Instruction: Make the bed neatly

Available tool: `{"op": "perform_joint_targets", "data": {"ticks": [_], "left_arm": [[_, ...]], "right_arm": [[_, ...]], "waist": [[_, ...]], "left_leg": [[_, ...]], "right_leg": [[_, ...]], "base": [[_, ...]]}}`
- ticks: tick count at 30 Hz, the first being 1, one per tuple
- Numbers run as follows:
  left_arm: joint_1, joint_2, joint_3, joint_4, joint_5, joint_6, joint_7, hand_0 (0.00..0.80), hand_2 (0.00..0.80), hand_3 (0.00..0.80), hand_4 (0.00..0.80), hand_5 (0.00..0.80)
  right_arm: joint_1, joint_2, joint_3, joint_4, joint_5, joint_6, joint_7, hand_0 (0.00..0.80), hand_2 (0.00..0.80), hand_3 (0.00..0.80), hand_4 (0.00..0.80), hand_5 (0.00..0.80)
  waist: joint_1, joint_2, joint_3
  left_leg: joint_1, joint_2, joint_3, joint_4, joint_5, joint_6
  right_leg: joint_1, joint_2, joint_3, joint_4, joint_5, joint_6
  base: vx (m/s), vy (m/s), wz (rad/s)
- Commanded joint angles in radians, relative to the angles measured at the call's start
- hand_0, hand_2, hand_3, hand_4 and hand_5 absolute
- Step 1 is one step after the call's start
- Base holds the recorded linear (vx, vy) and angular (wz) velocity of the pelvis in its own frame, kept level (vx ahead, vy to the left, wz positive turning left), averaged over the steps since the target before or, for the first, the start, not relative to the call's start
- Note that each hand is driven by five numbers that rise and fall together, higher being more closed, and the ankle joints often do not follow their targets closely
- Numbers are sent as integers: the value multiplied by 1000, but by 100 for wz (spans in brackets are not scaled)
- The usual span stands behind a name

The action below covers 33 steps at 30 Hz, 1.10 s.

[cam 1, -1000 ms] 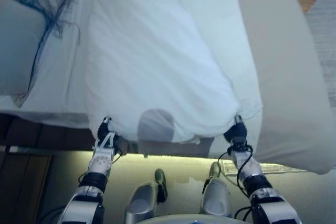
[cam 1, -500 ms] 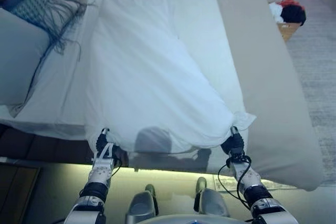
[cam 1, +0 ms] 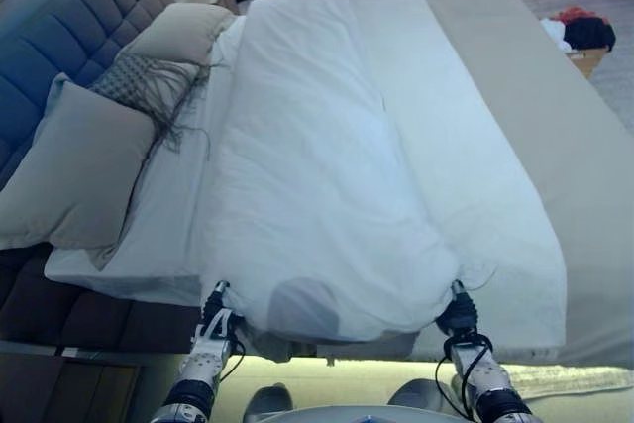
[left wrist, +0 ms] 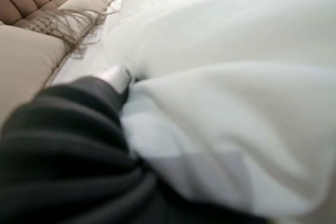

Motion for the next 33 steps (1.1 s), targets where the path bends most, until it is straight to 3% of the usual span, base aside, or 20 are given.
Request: {"op": "perform_joint_targets", "data": {"ticks": [1,3,7,9,12,17,23,25,27,28,29,30,32,33], "left_arm": [[-88,43,36,-69,37,-11,-3,800,800,800,800,800],[-98,70,46,-57,37,-9,-3,800,800,800,800,800],[-110,65,48,-42,63,-43,-14,800,800,800,800,800],[-99,44,32,-70,89,-58,0,800,800,800,800,800],[-103,26,-4,-98,80,-65,-23,800,800,800,800,800],[-187,13,-58,-90,6,-99,-37,800,800,800,800,800],[-143,7,-34,-80,11,-103,-28,800,800,800,800,800],[-100,6,-14,-85,39,-100,-23,800,800,800,800,800],[-67,8,3,-89,44,-94,-22,800,800,800,800,800],[-53,5,13,-89,38,-87,-22,800,800,800,800,800],[-47,2,18,-89,35,-82,-24,800,800,800,800,800],[-39,-6,25,-87,33,-73,-29,800,800,800,800,800],[-21,-24,31,-81,31,-69,-42,800,800,800,800,800],[-16,-28,34,-78,31,-66,-47,800,800,800,800,800]], "right_arm": [[-30,-24,-4,-94,38,-7,26,800,800,800,800,800],[-4,-1,14,-87,43,0,42,800,800,800,800,800],[25,15,61,-57,68,4,62,800,800,800,800,800],[33,20,74,-76,79,-12,49,800,800,800,800,800],[13,6,108,-85,100,-62,43,800,800,800,800,800],[-115,-16,141,-60,138,-119,34,800,800,800,800,800],[-96,-14,122,-53,110,-84,34,800,800,800,800,800],[-89,-7,116,-41,94,-62,36,800,800,800,800,800],[-74,1,110,-53,80,-46,27,800,800,800,800,800],[-58,6,100,-72,60,-36,16,800,800,800,800,800],[-47,7,92,-86,49,-30,5,800,800,800,800,800],[-32,10,77,-101,27,-21,-5,800,800,800,800,800],[-25,3,59,-104,1,-4,-9,800,800,800,800,800],[-25,1,55,-104,-10,1,-10,800,800,800,800,800]], "waist": [[2,19,-41],[1,6,-52],[19,-13,-68],[30,-23,-63],[49,-29,-43],[75,-27,19],[81,-41,1],[78,-47,-2],[74,-38,-4],[66,-24,-12],[63,-15,-14],[59,3,-22],[51,23,-29],[50,28,-30]], "left_leg": [[-78,10,-23,29,76,92],[-84,-18,-9,20,76,124],[-88,-59,24,-31,118,160],[-91,-75,10,-47,133,161],[-137,-87,-30,-53,171,142],[-262,-89,-49,-52,226,112],[-251,-98,-62,37,198,115],[-271,-48,-68,185,221,100],[-251,15,-81,196,251,86],[-221,70,-95,148,292,70],[-199,102,-106,110,324,58],[-175,155,-142,39,374,40],[-118,201,-190,-55,396,23],[-98,209,-192,-79,398,18]], "right_leg": [[-63,-24,30,46,154,14],[-84,45,30,121,83,-2],[-98,257,-78,208,-46,-58],[-79,337,-106,168,-73,-90],[-50,402,-98,39,-77,-130],[-43,442,-103,-42,-62,-151],[-5,440,-101,-68,-60,-163],[-5,432,-83,-36,-74,-179],[-1,431,-68,-2,-89,-183],[4,426,-59,18,-104,-179],[11,421,-53,31,-116,-176],[18,399,-38,52,-134,-163],[18,344,-10,90,-158,-134],[18,325,-2,102,-166,-125]], "base": [[-66,247,-33],[-56,241,-27],[-29,124,-26],[-37,-71,-7],[-151,-146,68],[-259,-78,34],[52,19,-1],[172,109,-19],[212,225,-27],[201,355,-26],[276,578,-24],[243,548,-14],[258,632,-22],[253,658,-24]]}}
